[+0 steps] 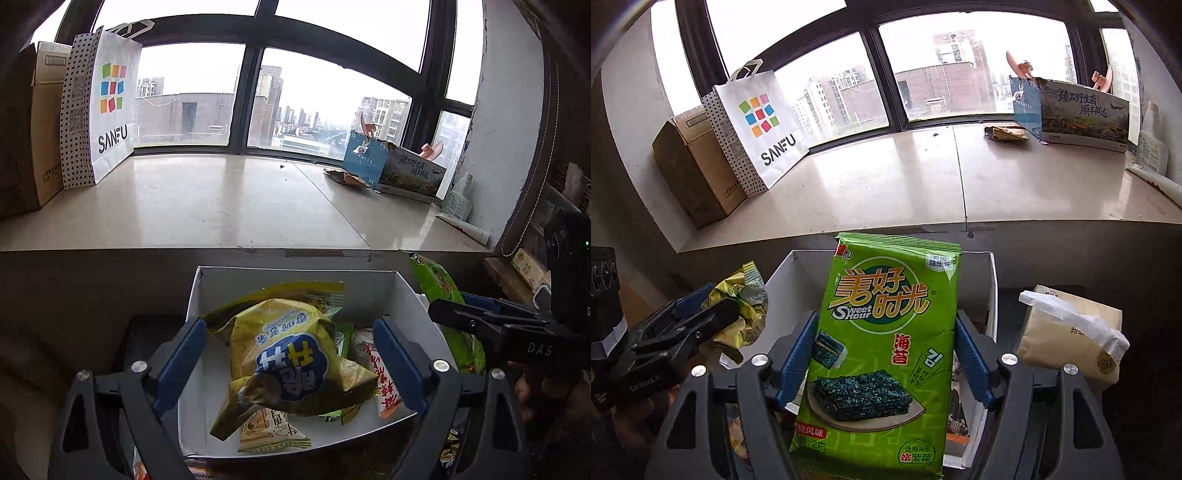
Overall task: Organize snacks
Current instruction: 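Drop seaweed pack into box with right tool while left tool drops yellow chip bag in, then grasp black-and-yellow chip bag with right tool while left tool grasps cartoon cookie pack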
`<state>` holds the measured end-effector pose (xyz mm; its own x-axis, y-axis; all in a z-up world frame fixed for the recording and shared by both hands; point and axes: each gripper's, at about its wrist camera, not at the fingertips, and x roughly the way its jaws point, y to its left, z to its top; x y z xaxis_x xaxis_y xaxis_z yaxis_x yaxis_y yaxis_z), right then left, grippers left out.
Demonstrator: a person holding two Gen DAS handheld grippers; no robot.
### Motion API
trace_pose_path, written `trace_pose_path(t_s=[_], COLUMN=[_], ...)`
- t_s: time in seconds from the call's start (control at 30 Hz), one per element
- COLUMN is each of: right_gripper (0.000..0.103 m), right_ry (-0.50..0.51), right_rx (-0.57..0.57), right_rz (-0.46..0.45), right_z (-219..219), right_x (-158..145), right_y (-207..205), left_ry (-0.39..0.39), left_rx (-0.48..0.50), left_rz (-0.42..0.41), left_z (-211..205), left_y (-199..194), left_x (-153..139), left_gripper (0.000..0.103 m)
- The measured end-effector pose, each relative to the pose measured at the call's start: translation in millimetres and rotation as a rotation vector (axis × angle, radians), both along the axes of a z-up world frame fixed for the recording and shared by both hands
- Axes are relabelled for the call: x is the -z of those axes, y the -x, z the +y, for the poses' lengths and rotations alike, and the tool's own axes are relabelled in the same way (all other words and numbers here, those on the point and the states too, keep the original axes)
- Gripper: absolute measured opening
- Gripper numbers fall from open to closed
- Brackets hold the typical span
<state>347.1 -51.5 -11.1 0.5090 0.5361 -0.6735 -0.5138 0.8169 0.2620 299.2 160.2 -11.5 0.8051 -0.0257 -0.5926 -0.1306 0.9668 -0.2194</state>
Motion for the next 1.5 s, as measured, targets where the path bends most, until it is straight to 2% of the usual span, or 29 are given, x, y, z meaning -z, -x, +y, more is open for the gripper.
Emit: trace_pose_path(t_s=[0.03,0.07,0.17,0.27,0.33,0.43,0.57,0.73,0.8,0.93,1.07,1.23,1.37,1.5], right_gripper=[0.100,0.103,0.103,0.103,0.103,0.103,0.103,0.103,0.103,0.103,0.103,0.103,0.103,0.103], right_ry=[-0.004,-0.007,-0.031,-0.051,-0.076,-0.100,-0.118,-0.050,-0.024,0.038,0.041,0.033,0.054,0.025], right_rx=[-0.004,0.007,0.041,0.042,0.031,0.005,-0.070,-0.109,-0.125,-0.112,-0.066,-0.007,0.003,-0.018], right_rz=[0.004,-0.002,-0.052,-0.041,-0.024,-0.051,-0.084,-0.206,-0.228,-0.244,-0.198,-0.079,-0.045,-0.015], right_z=[1,-2,-15,-25,-33,-47,-66,-97,-111,-136,-161,-174,-167,-158], right_x=[0,0,-5,-8,-9,-14,-16,-13,-8,11,38,75,90,94], right_y=[-3,-3,3,13,23,50,97,165,189,230,255,257,249,228], left_ry=[0.009,0.005,-0.014,-0.004,0.015,0.031,0.013,0.012,0.025,0.033,0.014,0.065,0.031,-0.004], left_rx=[-0.007,-0.018,-0.032,-0.045,-0.037,-0.019,0.041,0.149,0.180,0.181,0.168,0.183,0.184,0.199], left_rz=[0.009,0.008,-0.011,-0.036,-0.087,-0.154,-0.226,-0.266,-0.263,-0.223,-0.176,-0.129,-0.147,-0.150], left_z=[1,2,4,9,11,4,-18,-54,-66,-88,-104,-113,-123,-131], left_y=[-2,-1,12,28,46,74,122,187,209,247,276,289,294,294], left_x=[3,3,4,-1,-8,-18,-25,-19,-15,3,25,43,40,38], left_gripper=[0.103,0.103,0.103,0.103,0.103,0.103,0.103,0.103,0.103,0.103,0.103,0.103,0.103,0.103])
